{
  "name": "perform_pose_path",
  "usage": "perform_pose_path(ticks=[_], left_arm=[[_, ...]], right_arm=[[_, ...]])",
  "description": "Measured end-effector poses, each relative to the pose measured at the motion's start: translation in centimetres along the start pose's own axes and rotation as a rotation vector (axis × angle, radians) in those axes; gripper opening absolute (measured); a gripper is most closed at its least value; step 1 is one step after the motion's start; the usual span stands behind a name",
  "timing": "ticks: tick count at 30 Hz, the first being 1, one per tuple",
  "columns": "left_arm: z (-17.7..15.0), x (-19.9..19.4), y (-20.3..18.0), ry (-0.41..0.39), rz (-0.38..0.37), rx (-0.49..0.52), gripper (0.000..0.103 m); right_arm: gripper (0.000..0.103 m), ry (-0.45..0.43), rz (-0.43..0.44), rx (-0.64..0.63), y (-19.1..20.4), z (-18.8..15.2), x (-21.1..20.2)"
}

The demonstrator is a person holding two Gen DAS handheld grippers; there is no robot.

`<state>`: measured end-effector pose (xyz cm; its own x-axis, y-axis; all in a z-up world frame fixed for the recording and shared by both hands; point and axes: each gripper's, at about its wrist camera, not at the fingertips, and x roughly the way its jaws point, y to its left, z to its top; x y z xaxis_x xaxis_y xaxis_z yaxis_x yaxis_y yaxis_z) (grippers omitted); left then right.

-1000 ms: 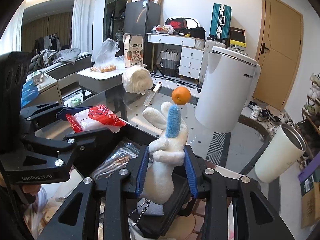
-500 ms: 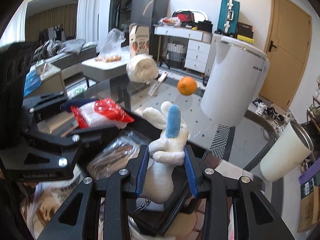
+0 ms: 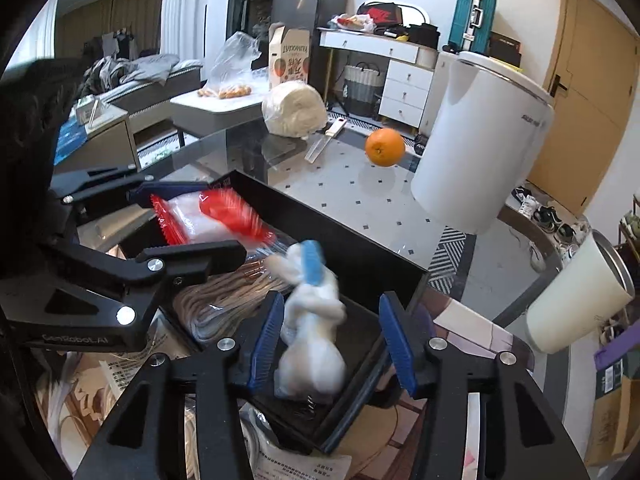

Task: Organize soft objects
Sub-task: 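Carry the bunny and red packet over the black box with both grippers, then release the bunny and packet into the box and withdraw both grippers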

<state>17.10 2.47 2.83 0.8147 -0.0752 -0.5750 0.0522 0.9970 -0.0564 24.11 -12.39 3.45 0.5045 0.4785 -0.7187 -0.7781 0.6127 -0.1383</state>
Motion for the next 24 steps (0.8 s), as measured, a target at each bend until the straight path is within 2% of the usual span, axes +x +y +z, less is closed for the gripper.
perform_pose_path(ticks=[2, 5, 6, 7, 9, 12, 24], left_arm=[[0.0, -0.1, 0.1, 0.004, -0.011, -0.010, 0.062], [-0.1, -0.4, 0.0, 0.006, -0.022, -0.016, 0.080], [-0.2, -0.6, -0.1, 0.006, -0.021, -0.016, 0.086], [-0.3, -0.9, -0.1, 0.001, -0.018, -0.016, 0.093], [-0.4, -1.5, -0.2, -0.017, -0.013, -0.018, 0.099], [-0.7, -2.5, -0.2, -0.036, 0.005, -0.021, 0.103], [-3.4, -6.2, -0.8, -0.055, 0.040, -0.051, 0.103]], right_arm=[[0.052, -0.013, -0.008, 0.017, -0.1, -0.3, -0.8], [0.075, -0.042, -0.022, 0.055, -0.5, -0.9, -2.2], [0.086, -0.058, -0.029, 0.072, -0.6, -1.3, -2.8], [0.089, -0.071, -0.037, 0.086, -0.7, -1.5, -3.3], [0.090, -0.088, -0.039, 0.123, -0.9, -2.2, -4.4], [0.102, -0.089, -0.023, 0.189, -1.2, -3.3, -5.6], [0.102, -0.087, -0.023, 0.315, 0.3, -8.3, -8.5]])
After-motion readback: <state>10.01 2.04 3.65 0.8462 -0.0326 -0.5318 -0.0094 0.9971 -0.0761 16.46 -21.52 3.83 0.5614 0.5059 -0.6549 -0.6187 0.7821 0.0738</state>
